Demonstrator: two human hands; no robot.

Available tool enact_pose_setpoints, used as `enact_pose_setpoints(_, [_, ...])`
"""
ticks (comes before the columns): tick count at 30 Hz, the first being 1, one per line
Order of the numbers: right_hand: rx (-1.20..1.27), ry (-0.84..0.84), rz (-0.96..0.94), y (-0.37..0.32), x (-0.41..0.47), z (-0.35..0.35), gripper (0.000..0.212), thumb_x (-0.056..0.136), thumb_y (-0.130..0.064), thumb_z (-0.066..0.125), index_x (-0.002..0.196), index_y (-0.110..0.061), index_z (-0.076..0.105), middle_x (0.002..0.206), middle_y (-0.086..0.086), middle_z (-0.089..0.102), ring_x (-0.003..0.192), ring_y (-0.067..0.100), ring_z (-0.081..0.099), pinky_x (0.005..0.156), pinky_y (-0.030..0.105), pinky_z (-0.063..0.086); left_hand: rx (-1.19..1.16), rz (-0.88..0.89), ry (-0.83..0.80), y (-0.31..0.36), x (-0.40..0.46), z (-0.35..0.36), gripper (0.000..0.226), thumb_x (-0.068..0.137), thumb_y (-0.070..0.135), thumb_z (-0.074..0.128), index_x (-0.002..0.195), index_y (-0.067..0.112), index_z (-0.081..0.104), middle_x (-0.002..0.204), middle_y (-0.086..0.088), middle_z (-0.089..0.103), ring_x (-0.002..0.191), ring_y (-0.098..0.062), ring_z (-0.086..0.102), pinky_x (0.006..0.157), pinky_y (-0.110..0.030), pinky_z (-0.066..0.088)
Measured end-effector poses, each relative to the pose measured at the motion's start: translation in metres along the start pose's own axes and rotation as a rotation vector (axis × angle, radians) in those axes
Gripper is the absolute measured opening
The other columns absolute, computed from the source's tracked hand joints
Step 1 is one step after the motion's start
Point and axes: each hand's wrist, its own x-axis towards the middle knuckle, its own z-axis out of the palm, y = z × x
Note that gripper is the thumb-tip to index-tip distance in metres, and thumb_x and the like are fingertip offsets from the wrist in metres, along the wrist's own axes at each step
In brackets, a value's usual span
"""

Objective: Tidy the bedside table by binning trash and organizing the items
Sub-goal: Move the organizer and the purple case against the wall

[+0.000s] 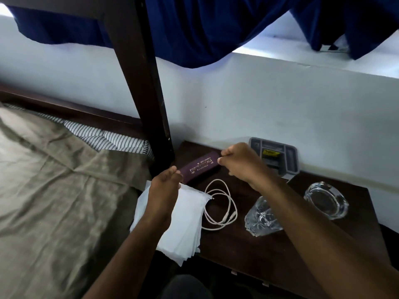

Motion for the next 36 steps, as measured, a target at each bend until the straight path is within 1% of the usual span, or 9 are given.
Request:
enact_pose_setpoints(2, [-0.063,-0.071,0.053,-0.011,0.014,0.015,0.014,0.089,-0.007,0.056,0.096,0.002,0.065,0.094,0.018,0.065,0.089,0.032,0.064,0.077,0.041,0.057,0.005,-0.047,-0.004,0.001,0.009,0.001,0.012,0.098,0.014,0.056,0.103,0.018,0.067,0.111,-0.004,0.066,0.115,-0.021,0.057,0.103,-0.034,0.042])
enact_pose_setpoints(4, [-0.176,-0.12,0.079,-0.021,0.025,0.029,0.022,0.09,-0.006,0.051,0.106,0.002,0.065,0.104,0.02,0.064,0.097,0.033,0.062,0.076,0.033,0.048,0.041,-0.107,0.007,0.001,0.017,0.001,0.018,0.097,0.015,0.056,0.081,0.022,0.06,0.099,-0.005,0.062,0.108,-0.023,0.055,0.097,-0.037,0.043])
enact_pose_setpoints(8, [-0.35,-0.158,0.093,-0.024,0.045,0.043,0.036,0.097,-0.01,0.043,0.127,0.005,0.059,0.136,0.023,0.058,0.127,0.035,0.054,0.099,0.036,0.046,0.016,-0.185,-0.03,-0.002,0.027,0.001,0.011,0.096,0.018,0.058,0.085,0.02,0.061,0.103,-0.005,0.063,0.11,-0.023,0.056,0.107,-0.041,0.043])
enact_pose_setpoints(12, [-0.437,-0.145,0.115,-0.02,0.057,0.042,0.038,0.097,-0.012,0.044,0.129,-0.001,0.06,0.139,0.019,0.056,0.128,0.033,0.053,0.102,0.034,0.047,-0.047,-0.231,-0.059,-0.003,0.039,0.0,0.017,0.094,0.021,0.057,0.078,0.021,0.058,0.077,0.004,0.05,0.08,-0.014,0.05,0.083,-0.032,0.043])
enact_pose_setpoints(15, [-0.454,-0.121,0.129,-0.014,0.065,0.042,0.042,0.09,-0.019,0.062,0.128,-0.003,0.06,0.136,0.019,0.056,0.122,0.032,0.057,0.095,0.032,0.051,-0.162,-0.277,-0.081,-0.01,0.041,0.007,0.016,0.095,0.019,0.055,0.079,0.017,0.059,0.081,0.002,0.057,0.078,-0.011,0.054,0.08,-0.031,0.046])
enact_pose_setpoints(19, [-0.449,-0.139,0.087,-0.016,0.072,0.041,0.079,0.068,-0.029,0.091,0.134,-0.004,0.055,0.135,0.015,0.055,0.123,0.033,0.058,0.1,0.038,0.052,-0.159,-0.287,-0.128,-0.015,0.033,0.018,0.01,0.091,0.019,0.058,0.083,0.016,0.064,0.087,-0.001,0.064,0.088,-0.015,0.059,0.086,-0.033,0.045])
enact_pose_setpoints(24, [-0.482,-0.14,0.1,-0.014,0.073,0.039,0.058,0.07,-0.031,0.09,0.116,-0.005,0.068,0.119,0.015,0.071,0.106,0.03,0.068,0.079,0.027,0.051,-0.104,-0.138,-0.097,-0.006,0.033,0.021,0.01,0.086,0.025,0.06,0.085,0.018,0.067,0.084,0.0,0.066,0.085,-0.016,0.061,0.077,-0.027,0.047])
enact_pose_setpoints(29, [-0.486,-0.092,0.169,-0.006,0.068,0.03,0.052,0.07,-0.015,0.091,0.115,0.001,0.067,0.117,0.017,0.072,0.103,0.029,0.069,0.07,0.023,0.044,-0.18,-0.125,-0.036,0.01,0.06,0.029,0.018,0.087,0.015,0.058,0.073,0.017,0.068,0.073,0.004,0.066,0.074,-0.011,0.059,0.068,-0.023,0.046])
enact_pose_setpoints(36, [-0.474,-0.023,0.174,0.005,0.072,0.022,0.026,0.085,0.005,0.071,0.111,0.006,0.068,0.114,0.025,0.072,0.103,0.035,0.072,0.073,0.032,0.053,-0.351,-0.188,-0.142,0.011,0.086,0.041,0.023,0.098,0.01,0.047,0.099,0.017,0.068,0.105,0.005,0.07,0.104,-0.006,0.063,0.104,-0.025,0.041])
